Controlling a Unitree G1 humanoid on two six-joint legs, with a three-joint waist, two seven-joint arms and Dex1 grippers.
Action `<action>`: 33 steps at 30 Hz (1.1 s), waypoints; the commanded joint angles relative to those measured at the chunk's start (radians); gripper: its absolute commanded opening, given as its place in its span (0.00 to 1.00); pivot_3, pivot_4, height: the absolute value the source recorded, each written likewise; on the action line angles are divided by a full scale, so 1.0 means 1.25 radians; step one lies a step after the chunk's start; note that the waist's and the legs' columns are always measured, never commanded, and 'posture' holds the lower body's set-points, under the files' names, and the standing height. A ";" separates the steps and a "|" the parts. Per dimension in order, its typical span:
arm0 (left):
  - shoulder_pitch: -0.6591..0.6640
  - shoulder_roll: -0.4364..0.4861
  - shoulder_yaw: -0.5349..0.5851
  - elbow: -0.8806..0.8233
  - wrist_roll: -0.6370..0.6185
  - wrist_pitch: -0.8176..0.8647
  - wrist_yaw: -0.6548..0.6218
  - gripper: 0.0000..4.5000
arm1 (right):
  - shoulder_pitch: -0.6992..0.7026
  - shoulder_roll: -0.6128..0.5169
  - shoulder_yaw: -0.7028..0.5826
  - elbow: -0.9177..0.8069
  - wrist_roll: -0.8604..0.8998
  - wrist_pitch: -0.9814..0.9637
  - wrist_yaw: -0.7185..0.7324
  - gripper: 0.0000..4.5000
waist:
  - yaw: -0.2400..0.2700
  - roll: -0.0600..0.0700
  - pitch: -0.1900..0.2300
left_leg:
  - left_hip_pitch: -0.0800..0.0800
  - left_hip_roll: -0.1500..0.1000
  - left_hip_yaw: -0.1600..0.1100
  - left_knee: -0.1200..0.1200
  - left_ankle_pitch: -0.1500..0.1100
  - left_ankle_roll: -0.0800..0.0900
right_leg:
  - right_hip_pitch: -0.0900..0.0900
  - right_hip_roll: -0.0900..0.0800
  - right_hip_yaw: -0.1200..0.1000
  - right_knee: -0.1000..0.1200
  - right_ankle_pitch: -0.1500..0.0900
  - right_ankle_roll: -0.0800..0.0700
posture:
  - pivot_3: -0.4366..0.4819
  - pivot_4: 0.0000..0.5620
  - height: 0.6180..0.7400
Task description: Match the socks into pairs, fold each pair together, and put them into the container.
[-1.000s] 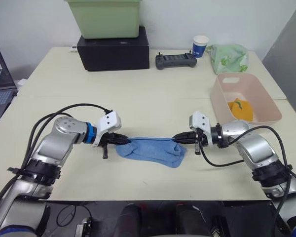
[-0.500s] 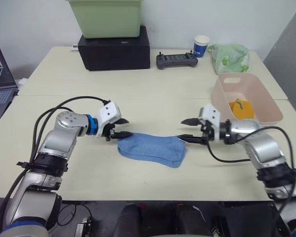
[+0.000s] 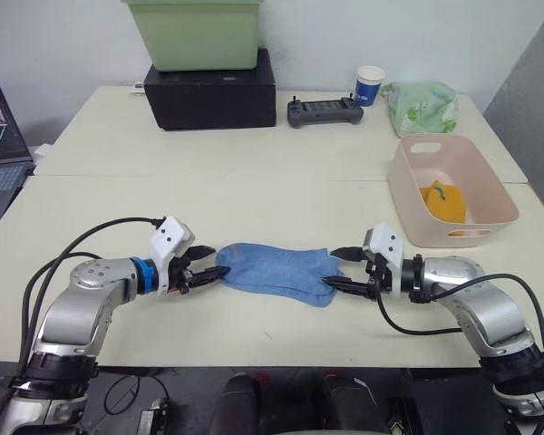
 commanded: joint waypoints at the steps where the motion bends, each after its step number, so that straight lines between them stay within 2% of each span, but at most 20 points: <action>1: 0.014 -0.014 0.004 -0.039 -0.010 -0.015 0.023 0.68 | -0.006 0.002 0.003 -0.009 0.000 -0.018 0.000 0.69 | 0.000 0.000 0.000 | 0.000 0.000 0.000 0.000 0.000 0.000 | 0.000 -0.001 0.000 0.000 0.000 0.000 | 0.48 0.27 1.00; 2: 0.013 -0.021 0.005 -0.039 -0.012 -0.017 0.029 0.68 | -0.005 -0.001 0.007 -0.005 -0.002 -0.023 0.006 0.69 | 0.000 0.000 0.000 | 0.000 0.000 0.000 0.000 0.000 0.000 | 0.000 -0.001 0.000 0.000 0.000 0.000 | 0.48 0.27 1.00; 5: 0.001 -0.033 0.013 -0.028 -0.016 -0.020 0.043 0.56 | -0.004 -0.013 0.007 0.004 -0.006 -0.039 0.020 0.56 | -0.001 0.000 0.000 | 0.000 0.000 0.000 0.000 0.000 0.000 | 0.000 -0.001 -0.001 0.000 0.000 0.000 | 0.48 0.27 1.00; 12: 0.007 -0.018 0.016 -0.038 -0.036 -0.020 0.021 0.04 | -0.012 -0.028 -0.001 0.009 0.004 -0.043 0.029 0.01 | -0.002 0.000 0.000 | 0.000 0.000 0.000 0.000 0.000 0.000 | 0.000 -0.001 -0.001 0.000 0.000 0.000 | 0.48 0.27 1.00; 13: 0.005 -0.018 0.018 -0.037 -0.036 -0.020 0.023 0.00 | -0.013 -0.029 -0.002 0.009 0.005 -0.043 0.030 0.00 | -0.002 0.000 0.000 | 0.000 0.000 0.000 0.000 0.000 0.000 | 0.000 -0.001 -0.001 0.000 0.000 0.000 | 0.48 0.27 1.00; 22: 0.002 -0.007 0.043 -0.050 -0.084 0.008 0.009 0.00 | -0.013 -0.025 -0.023 -0.018 0.038 -0.021 0.030 0.00 | -0.002 0.000 0.000 | 0.000 0.000 0.000 0.000 0.000 0.000 | 0.000 -0.001 -0.001 0.000 0.000 0.000 | 0.48 0.27 1.00; 33: -0.001 0.046 0.052 -0.056 -0.134 0.056 -0.015 0.00 | 0.009 -0.045 -0.073 -0.107 0.165 0.120 0.019 0.00 | -0.002 0.000 0.000 | 0.000 0.000 0.000 0.000 0.000 0.000 | 0.000 -0.001 -0.001 0.000 0.000 0.000 | 0.48 0.27 1.00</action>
